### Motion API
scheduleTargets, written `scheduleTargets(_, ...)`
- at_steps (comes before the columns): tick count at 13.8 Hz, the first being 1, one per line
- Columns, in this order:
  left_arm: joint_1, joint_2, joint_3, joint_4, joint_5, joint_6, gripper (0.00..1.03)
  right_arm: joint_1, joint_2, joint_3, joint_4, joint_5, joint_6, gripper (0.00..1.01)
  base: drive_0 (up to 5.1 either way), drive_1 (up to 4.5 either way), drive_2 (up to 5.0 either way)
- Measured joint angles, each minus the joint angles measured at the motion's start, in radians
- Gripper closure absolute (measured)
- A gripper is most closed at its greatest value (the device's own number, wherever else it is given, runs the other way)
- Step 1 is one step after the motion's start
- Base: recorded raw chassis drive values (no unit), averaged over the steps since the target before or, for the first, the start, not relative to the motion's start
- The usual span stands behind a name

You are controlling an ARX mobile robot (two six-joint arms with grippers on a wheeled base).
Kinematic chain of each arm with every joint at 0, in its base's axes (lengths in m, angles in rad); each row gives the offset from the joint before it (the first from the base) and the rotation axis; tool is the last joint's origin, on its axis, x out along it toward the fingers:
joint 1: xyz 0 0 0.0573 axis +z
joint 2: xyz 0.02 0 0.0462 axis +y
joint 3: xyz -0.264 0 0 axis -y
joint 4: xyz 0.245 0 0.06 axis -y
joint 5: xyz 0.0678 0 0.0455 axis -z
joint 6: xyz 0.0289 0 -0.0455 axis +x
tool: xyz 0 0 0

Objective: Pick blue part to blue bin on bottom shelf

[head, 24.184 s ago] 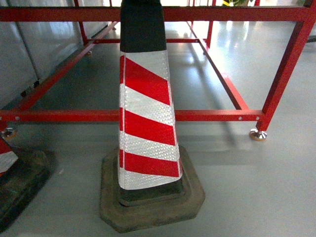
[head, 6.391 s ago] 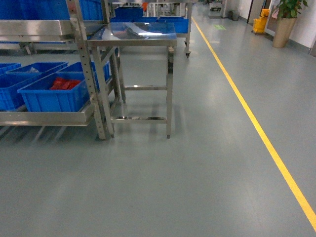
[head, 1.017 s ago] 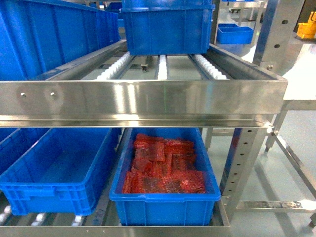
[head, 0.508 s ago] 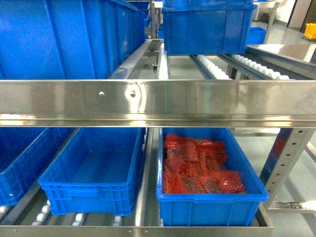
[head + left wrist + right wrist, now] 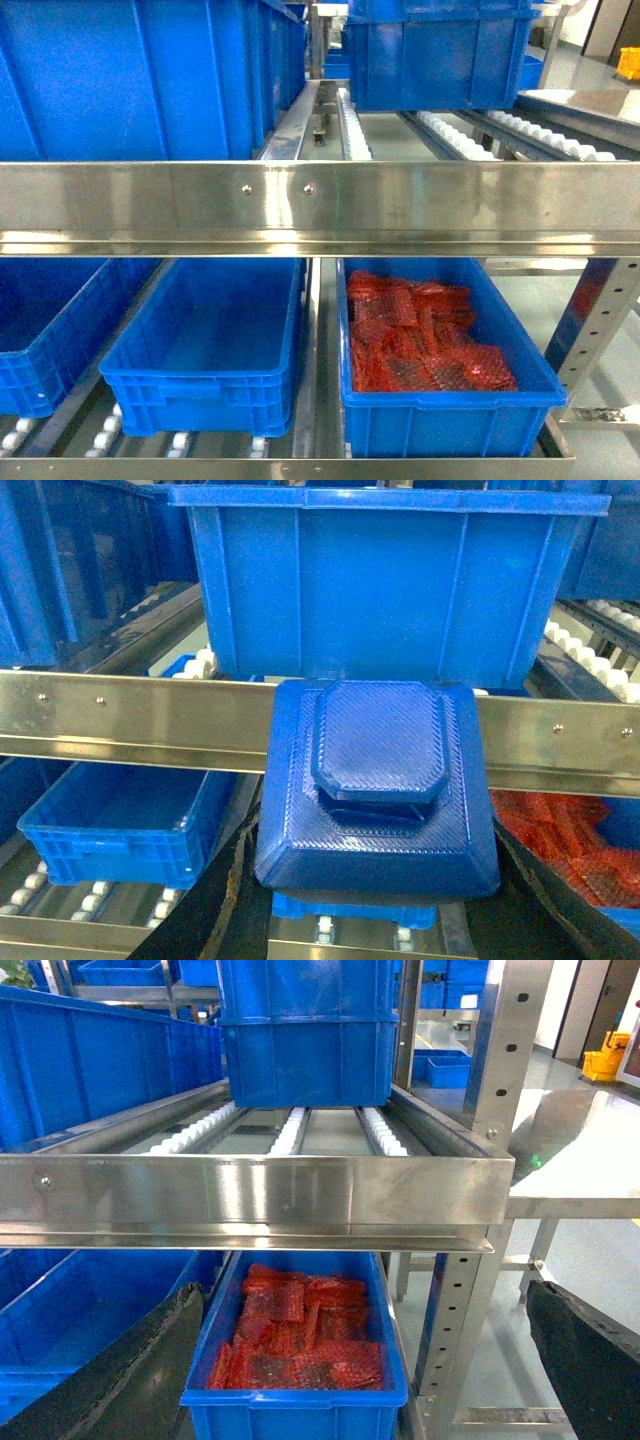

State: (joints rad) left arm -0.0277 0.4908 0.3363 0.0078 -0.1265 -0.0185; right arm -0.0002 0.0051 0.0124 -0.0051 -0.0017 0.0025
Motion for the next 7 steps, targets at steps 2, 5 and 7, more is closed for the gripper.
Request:
scheduleTargets(2, 0.0, 0.0, 0.0, 0.0, 0.0, 0.0, 0.59, 0.0, 0.0, 0.0, 0.0, 0.0, 0.0, 0.03, 0.0, 0.0, 0.0)
scheduleTargets(5, 0.0, 0.0, 0.0, 0.0, 0.0, 0.0, 0.59, 0.0, 0.0, 0.0, 0.0, 0.0, 0.0, 0.03, 0.0, 0.0, 0.0)
scheduleTargets(7, 0.0, 0.0, 0.0, 0.0, 0.0, 0.0, 0.59, 0.0, 0.0, 0.0, 0.0, 0.0, 0.0, 0.03, 0.0, 0.0, 0.0)
